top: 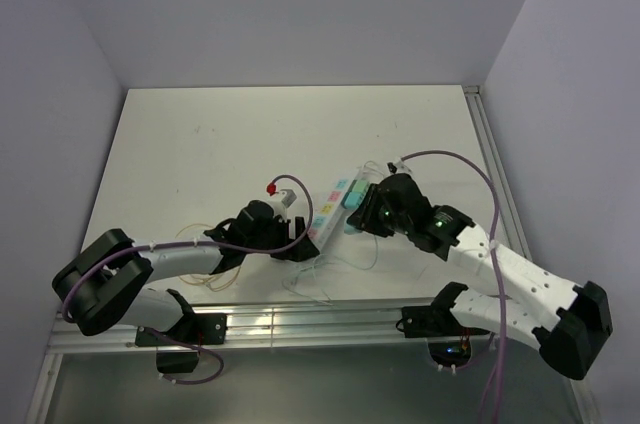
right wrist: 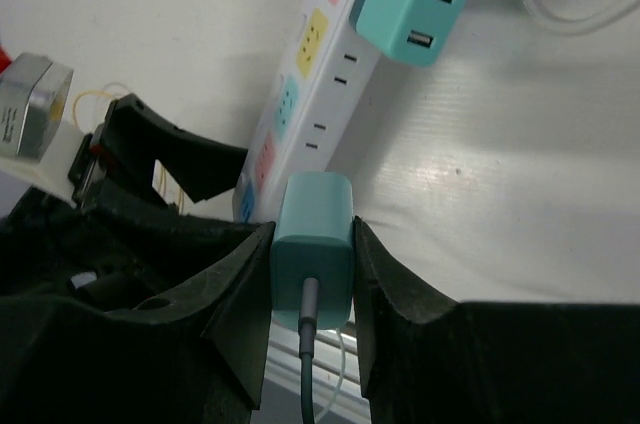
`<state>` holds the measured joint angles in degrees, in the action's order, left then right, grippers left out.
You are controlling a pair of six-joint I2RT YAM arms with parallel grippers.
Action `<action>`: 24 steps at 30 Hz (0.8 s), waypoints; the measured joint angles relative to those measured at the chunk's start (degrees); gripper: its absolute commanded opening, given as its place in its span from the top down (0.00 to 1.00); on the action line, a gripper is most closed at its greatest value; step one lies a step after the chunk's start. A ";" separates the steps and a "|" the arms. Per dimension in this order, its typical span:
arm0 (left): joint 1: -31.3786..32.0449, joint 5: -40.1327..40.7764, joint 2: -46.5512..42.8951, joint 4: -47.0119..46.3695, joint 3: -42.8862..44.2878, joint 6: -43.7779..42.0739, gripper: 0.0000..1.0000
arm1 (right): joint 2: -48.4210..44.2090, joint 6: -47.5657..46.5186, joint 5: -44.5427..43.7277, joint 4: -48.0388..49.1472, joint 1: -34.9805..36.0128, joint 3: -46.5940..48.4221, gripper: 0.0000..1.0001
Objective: Insert the plug
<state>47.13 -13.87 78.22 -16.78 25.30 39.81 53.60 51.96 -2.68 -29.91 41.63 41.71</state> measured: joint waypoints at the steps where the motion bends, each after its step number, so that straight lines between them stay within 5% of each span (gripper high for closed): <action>1: 0.00 -0.31 0.00 -0.66 -0.35 0.42 1.00 | 1.68 0.02 0.44 1.38 -0.37 0.00 1.00; 24: 0.15 0.81 -4.35 -7.80 -7.43 12.44 1.00 | 11.37 2.45 6.64 20.74 -7.41 -4.46 1.00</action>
<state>47.29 -13.06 73.87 -24.58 17.87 52.25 64.97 54.41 3.97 -9.17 34.22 37.26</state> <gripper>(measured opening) 0.821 0.394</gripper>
